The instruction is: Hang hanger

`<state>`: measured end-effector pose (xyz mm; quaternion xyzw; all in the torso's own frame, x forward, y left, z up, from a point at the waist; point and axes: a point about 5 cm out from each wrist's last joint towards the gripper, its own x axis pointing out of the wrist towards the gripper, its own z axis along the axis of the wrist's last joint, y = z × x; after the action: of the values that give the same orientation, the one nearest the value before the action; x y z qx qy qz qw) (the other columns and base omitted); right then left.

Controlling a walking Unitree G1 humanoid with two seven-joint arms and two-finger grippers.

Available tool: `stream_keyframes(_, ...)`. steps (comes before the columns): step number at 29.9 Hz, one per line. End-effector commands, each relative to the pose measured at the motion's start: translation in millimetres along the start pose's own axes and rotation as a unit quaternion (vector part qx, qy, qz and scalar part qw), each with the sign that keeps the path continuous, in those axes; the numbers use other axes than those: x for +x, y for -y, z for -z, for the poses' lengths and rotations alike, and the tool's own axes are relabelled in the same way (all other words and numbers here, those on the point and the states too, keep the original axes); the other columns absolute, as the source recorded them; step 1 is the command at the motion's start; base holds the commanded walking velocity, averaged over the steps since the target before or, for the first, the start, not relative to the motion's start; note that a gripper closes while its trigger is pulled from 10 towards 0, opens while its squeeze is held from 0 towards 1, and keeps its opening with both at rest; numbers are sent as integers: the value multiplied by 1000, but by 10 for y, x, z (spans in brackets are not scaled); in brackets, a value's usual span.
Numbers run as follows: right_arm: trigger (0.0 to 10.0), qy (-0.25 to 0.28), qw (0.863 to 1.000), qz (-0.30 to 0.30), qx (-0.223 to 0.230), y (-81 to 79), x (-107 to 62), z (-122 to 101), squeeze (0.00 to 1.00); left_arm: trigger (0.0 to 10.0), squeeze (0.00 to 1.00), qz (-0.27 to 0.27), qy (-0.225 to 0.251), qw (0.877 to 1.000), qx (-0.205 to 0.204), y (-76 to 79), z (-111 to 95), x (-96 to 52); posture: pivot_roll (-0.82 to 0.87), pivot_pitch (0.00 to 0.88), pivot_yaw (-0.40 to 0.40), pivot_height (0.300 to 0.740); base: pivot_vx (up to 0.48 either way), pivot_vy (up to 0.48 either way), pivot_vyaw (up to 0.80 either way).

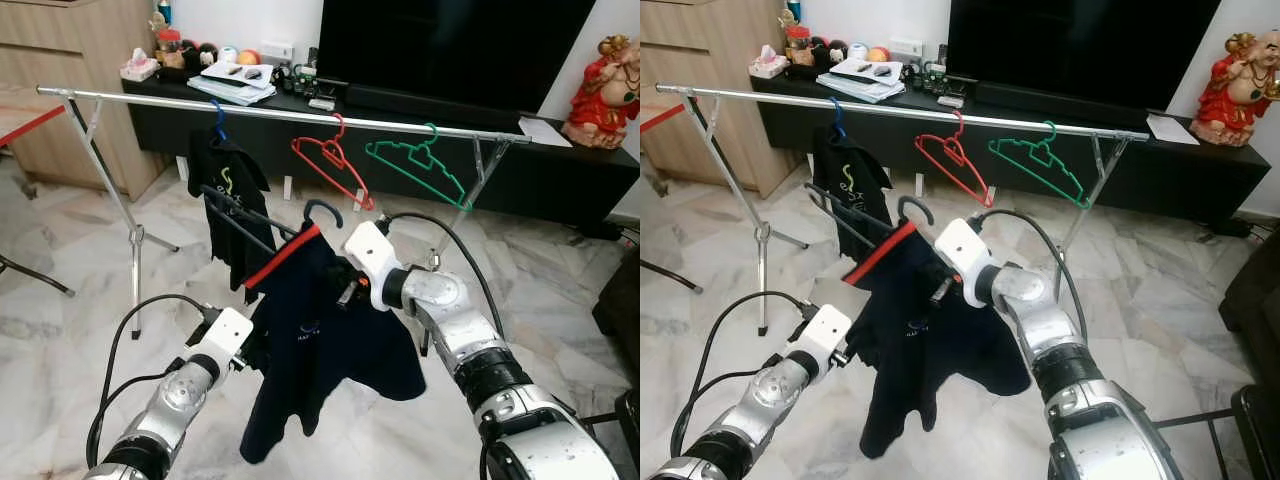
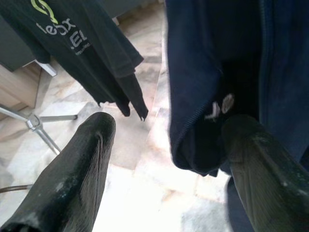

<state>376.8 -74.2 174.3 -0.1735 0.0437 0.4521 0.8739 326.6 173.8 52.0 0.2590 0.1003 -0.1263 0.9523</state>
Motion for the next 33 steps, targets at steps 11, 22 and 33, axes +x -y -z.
stream_keyframes(11, 0, 34, 999, -21, -15, -69, 11, -284, 0, 10000, 0, -27, 15, 998, 58, 21, -65, 58, 85, 55, -127, 740, 0, 0, 0)
stream_keyframes(22, 0, 36, 998, -49, -16, -168, -8, -324, 0, 10000, 0, -65, 42, 996, 38, -52, -161, 89, 79, 54, -125, 740, 0, 0, 0)
stream_keyframes(33, 0, 44, 997, -61, -21, -207, -12, -400, 0, 10000, 0, -32, 56, 997, 39, 22, -175, 87, 81, 54, -124, 740, 0, 0, 0)
